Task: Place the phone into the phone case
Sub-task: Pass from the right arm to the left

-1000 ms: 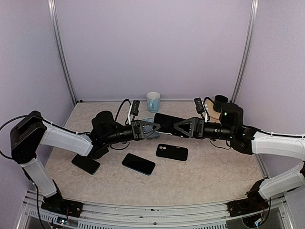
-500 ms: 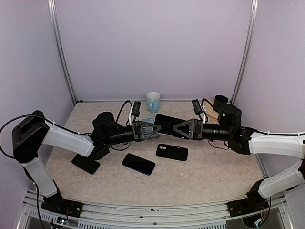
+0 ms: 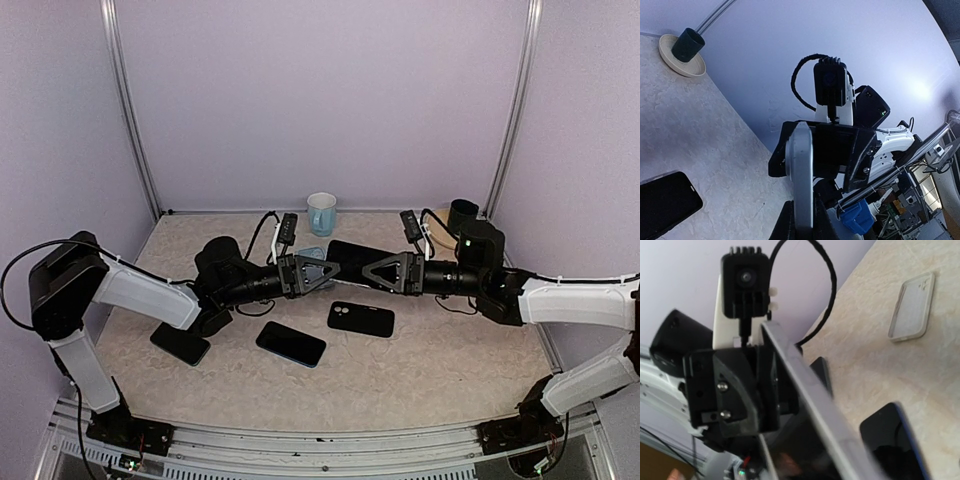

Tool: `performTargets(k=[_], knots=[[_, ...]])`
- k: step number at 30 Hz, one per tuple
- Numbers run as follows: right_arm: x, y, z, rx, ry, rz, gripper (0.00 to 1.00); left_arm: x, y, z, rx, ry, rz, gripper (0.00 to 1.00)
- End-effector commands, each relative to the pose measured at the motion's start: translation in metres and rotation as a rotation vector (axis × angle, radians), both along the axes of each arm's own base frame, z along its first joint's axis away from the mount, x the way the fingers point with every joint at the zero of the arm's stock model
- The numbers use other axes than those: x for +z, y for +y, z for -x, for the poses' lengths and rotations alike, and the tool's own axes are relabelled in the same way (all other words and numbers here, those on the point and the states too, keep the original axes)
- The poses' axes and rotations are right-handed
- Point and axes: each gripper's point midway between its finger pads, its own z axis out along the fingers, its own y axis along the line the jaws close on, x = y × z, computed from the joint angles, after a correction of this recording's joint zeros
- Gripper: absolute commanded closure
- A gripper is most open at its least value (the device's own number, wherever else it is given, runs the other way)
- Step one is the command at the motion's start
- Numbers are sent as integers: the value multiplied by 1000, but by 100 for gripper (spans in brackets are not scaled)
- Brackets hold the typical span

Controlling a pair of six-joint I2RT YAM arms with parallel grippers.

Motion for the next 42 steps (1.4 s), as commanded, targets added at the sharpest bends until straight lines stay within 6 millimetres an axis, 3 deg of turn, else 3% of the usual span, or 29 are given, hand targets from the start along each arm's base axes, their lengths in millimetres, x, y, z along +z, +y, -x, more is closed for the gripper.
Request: performTargets(k=[1,3,12,20,21,33,42], knots=[[6,3,9,39,-39,-22,48,18,-1,0,5,-49,57,100],[7,2,10,38,-45,-22,56,18,-1,-1,8,-45,56,100],[21,-4,19,55,-108,-44,72,14,4,-4,16,-39,49,100],[35,-5,31,100,-148,-93,100,12,4,-5,12,-34,47,91],[34,-4,31,106,-144,-94,100,12,4,-5,12,-34,48,89],[29,-8,25,62,-133,-48,100,4,18,-13,52,-24,17,39],[4,-13,11,11,-41,35,100,-14,37,-32,179,-40,-101,12]])
